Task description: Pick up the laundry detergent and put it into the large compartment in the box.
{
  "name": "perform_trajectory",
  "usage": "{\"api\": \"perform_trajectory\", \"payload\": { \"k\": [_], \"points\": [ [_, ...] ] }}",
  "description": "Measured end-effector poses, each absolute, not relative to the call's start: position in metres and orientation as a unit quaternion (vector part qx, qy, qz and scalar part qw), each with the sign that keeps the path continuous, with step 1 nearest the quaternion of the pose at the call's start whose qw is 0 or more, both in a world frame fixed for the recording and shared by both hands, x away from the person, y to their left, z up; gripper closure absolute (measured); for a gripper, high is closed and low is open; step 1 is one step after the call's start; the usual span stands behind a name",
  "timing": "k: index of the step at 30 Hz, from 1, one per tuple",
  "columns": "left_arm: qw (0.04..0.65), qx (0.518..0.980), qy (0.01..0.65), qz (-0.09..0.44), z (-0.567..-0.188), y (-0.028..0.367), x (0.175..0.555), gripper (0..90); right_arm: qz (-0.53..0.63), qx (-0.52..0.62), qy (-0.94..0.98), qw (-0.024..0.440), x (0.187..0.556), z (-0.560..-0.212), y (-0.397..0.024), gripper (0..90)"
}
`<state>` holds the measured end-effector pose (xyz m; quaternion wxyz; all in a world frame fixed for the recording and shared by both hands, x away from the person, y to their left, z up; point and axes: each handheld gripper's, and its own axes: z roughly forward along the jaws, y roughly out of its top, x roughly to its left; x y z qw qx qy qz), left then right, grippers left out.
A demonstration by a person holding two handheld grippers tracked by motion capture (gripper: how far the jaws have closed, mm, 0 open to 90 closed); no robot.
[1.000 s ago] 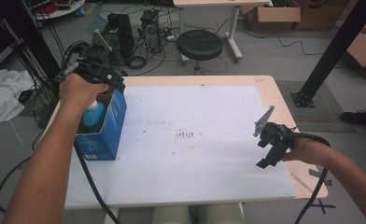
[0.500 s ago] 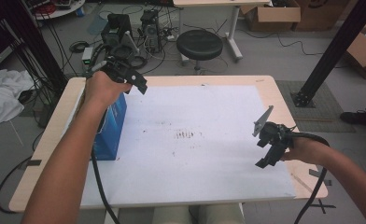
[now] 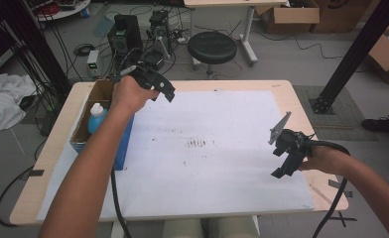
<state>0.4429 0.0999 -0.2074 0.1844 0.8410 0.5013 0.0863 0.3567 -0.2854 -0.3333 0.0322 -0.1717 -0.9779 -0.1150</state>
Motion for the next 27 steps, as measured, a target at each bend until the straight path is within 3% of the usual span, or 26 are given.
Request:
{"api": "perform_trajectory", "payload": {
  "k": [27],
  "points": [
    [0.191,0.858,0.472,0.067,-0.233,0.071,0.446,19.8,-0.119,-0.171,-0.978,0.031,0.361,-0.333,-0.283,17.1]
  ]
}}
